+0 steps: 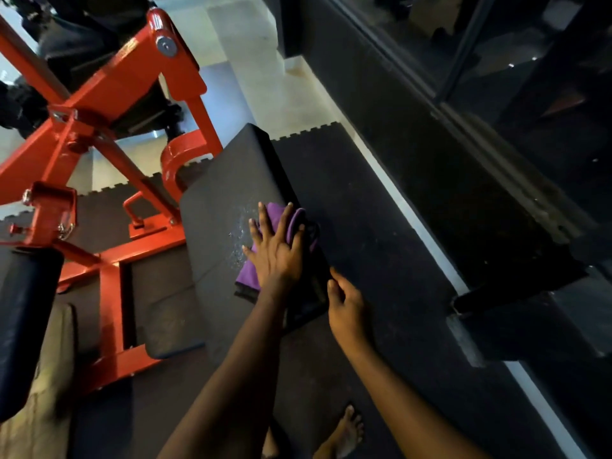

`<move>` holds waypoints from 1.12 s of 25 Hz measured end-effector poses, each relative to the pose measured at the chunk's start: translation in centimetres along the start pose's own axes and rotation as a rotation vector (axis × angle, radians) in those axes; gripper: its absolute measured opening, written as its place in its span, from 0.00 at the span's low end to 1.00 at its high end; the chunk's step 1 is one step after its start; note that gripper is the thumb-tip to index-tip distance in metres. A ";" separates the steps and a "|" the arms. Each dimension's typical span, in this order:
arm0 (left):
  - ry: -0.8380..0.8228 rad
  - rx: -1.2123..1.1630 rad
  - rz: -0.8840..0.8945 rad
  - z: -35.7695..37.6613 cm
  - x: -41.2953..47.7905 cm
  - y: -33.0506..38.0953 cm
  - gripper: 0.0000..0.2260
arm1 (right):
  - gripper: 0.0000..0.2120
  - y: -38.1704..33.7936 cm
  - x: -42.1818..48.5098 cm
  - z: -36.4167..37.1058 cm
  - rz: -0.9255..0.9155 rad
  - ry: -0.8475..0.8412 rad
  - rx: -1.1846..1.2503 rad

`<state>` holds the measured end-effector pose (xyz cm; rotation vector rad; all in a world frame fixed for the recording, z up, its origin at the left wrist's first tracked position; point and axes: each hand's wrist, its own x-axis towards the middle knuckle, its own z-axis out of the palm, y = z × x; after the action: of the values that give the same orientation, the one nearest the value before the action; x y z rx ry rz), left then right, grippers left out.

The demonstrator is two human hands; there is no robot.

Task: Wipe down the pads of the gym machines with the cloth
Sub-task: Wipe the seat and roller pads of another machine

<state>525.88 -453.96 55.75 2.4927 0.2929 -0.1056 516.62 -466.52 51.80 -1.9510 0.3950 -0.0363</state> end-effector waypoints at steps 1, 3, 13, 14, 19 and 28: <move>0.012 -0.028 0.001 0.1 -0.5 0.0 0.25 | 0.15 -0.6 0.3 0.1 -0.028 -0.019 -0.015; 0.031 -0.035 0.043 0.8 -3.7 -0.7 0.30 | 0.16 -0.6 0.4 0.5 -0.046 -0.017 -0.013; 0.033 -0.072 -0.143 0.9 0.2 -0.4 0.29 | 0.19 0.1 0.3 1.3 -0.094 0.054 0.054; 0.041 -0.074 -0.163 0.6 0.8 -0.3 0.28 | 0.19 0.1 0.4 1.3 -0.091 0.048 0.045; 0.052 -0.111 -0.096 1.8 -8.3 -1.4 0.33 | 0.15 -0.1 0.4 0.8 -0.059 0.022 0.049; 0.004 -0.093 -0.128 0.6 -0.4 -1.6 0.30 | 0.16 -0.8 0.0 1.4 -0.036 0.057 0.027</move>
<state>525.13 -453.15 54.38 2.3813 0.4492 -0.1364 517.08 -465.01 51.93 -1.9331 0.3949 -0.1198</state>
